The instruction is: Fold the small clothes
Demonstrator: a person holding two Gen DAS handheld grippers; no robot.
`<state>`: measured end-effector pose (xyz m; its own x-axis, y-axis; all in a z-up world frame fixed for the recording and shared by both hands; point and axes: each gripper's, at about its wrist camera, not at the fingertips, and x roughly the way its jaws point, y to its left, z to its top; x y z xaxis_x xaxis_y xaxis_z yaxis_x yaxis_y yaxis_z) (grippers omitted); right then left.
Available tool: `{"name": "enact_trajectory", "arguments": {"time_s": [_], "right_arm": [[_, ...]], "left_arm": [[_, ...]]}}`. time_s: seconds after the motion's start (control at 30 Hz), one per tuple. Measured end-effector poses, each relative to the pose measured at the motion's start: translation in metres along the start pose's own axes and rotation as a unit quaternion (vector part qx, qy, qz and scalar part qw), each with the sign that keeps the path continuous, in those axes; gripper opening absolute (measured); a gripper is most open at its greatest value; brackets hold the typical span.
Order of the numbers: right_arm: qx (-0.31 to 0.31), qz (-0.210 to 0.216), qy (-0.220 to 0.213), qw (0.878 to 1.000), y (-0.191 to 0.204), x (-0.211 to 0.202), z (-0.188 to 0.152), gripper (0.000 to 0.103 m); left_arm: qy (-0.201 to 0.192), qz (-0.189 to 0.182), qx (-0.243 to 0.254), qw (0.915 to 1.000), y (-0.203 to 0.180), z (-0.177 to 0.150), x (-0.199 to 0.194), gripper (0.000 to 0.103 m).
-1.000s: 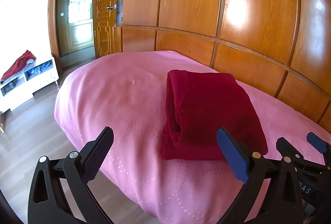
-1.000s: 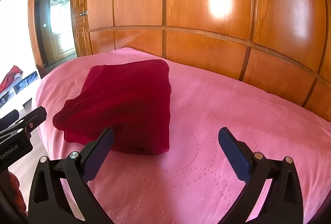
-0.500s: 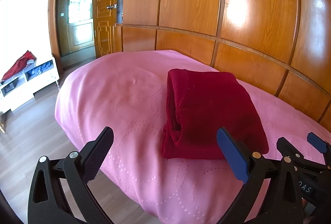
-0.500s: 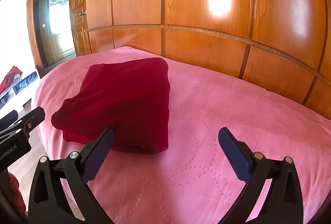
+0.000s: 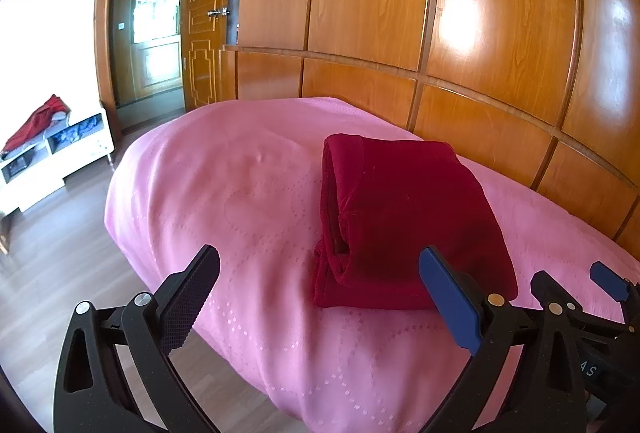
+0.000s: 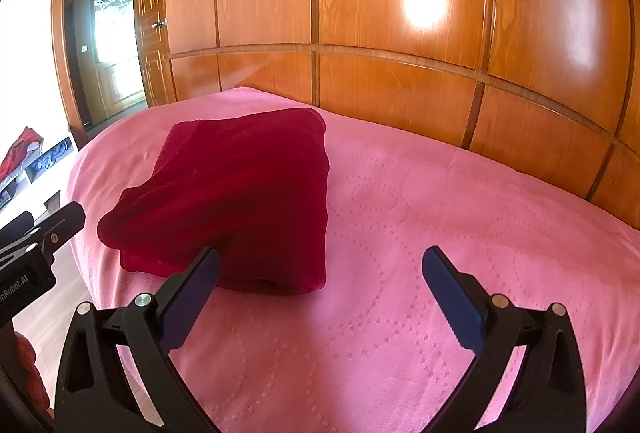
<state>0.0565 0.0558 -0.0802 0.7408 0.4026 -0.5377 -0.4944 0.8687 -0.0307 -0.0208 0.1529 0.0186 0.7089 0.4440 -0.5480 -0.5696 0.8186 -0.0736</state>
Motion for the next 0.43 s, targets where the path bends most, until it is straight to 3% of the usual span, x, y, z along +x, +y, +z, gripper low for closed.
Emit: {"name": "enact_trajectory", "arguments": {"time_s": [0.27,0.37,0.43], "right_arm": [[0.019,-0.01,0.006,1.0,-0.03,-0.002,0.001,0.101],[0.059,-0.035,0.023,0.997,-0.083,-0.004,-0.003,0.101],[0.088,-0.085,0.039,0.992,-0.132,-0.007,-0.011,0.101]], "left_arm": [[0.004,0.005,-0.003,1.0,0.001,0.0,0.001,0.099],[0.015,0.005,-0.004,0.9999,0.002,0.0,0.007,0.099],[0.02,0.004,-0.006,0.9998,0.002,-0.001,0.01,0.099]]}}
